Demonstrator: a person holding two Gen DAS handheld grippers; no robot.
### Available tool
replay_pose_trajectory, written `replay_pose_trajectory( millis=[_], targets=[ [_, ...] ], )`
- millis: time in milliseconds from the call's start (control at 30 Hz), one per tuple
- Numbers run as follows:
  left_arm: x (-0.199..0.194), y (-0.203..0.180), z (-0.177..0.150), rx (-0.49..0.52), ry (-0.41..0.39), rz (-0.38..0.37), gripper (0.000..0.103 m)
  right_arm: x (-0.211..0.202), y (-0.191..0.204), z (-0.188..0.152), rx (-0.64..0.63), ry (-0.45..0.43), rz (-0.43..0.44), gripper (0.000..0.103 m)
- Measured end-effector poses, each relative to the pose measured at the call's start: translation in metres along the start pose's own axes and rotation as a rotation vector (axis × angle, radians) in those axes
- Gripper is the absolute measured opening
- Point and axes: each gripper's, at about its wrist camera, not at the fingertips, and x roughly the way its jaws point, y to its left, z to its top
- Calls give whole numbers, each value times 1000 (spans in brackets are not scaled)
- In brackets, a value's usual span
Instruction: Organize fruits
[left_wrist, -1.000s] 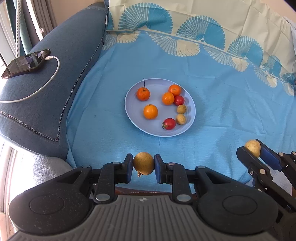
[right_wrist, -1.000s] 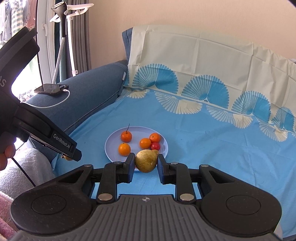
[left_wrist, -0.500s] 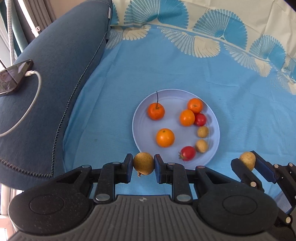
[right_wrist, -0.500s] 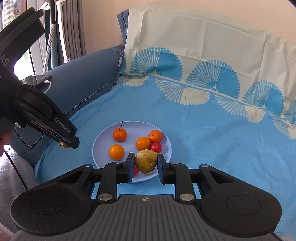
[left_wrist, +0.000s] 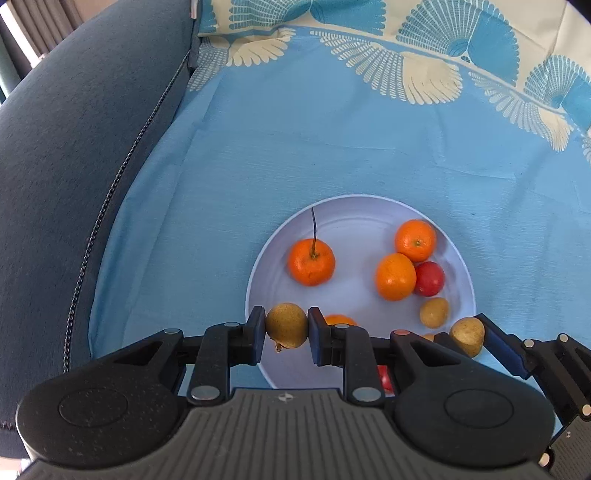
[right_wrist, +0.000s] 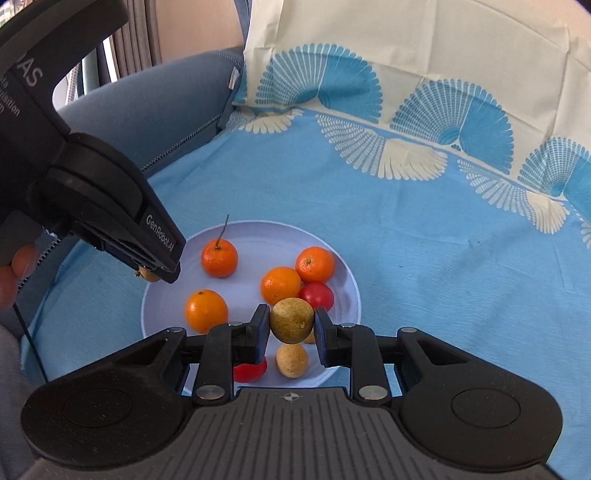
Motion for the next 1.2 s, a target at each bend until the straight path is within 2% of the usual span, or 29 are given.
replay_pose_trajectory(
  millis=[33, 67, 100, 133, 167, 200, 233, 267, 433, 600, 733, 967, 1200],
  targets=[
    [3, -1, 2, 10, -4, 5, 27, 5, 0, 0, -5, 4, -1, 27],
    [7, -2, 3, 22, -14, 4, 34, 10, 0, 0, -8, 8, 0, 27],
    [9, -3, 4, 34, -19, 4, 58, 14, 0, 0, -13, 10, 6, 27],
    [10, -3, 5, 41, -27, 8, 73, 19, 0, 1, -23, 10, 25, 27],
    [9, -3, 5, 43, -49, 20, 99, 22, -1, 1, -34, 3, 39, 30],
    [5, -3, 4, 39, -83, 36, 103, 23, -1, 1, -46, -3, 40, 47],
    [0, -2, 2, 38, -112, 49, 103, 23, -2, 1, -49, -9, 36, 67],
    [-3, -2, 1, 51, -121, 51, 103, 20, -3, 0, -42, -16, 32, 74],
    [-21, 1, -15, 43, -82, 35, 103, -9, -10, -6, 14, -21, 6, 93],
    [-49, 2, -46, 33, -76, 27, 103, -49, -12, -21, 121, -24, -67, 101],
    [-73, 2, -70, 29, -88, 18, 103, -78, -11, -33, 213, -53, -89, 102],
    [-106, 5, -94, 30, -135, 37, 103, -116, -2, -41, 173, -120, -100, 102],
    [-123, 5, -109, 23, -163, 50, 103, -138, 3, -46, 150, -164, -115, 102]
  ],
)
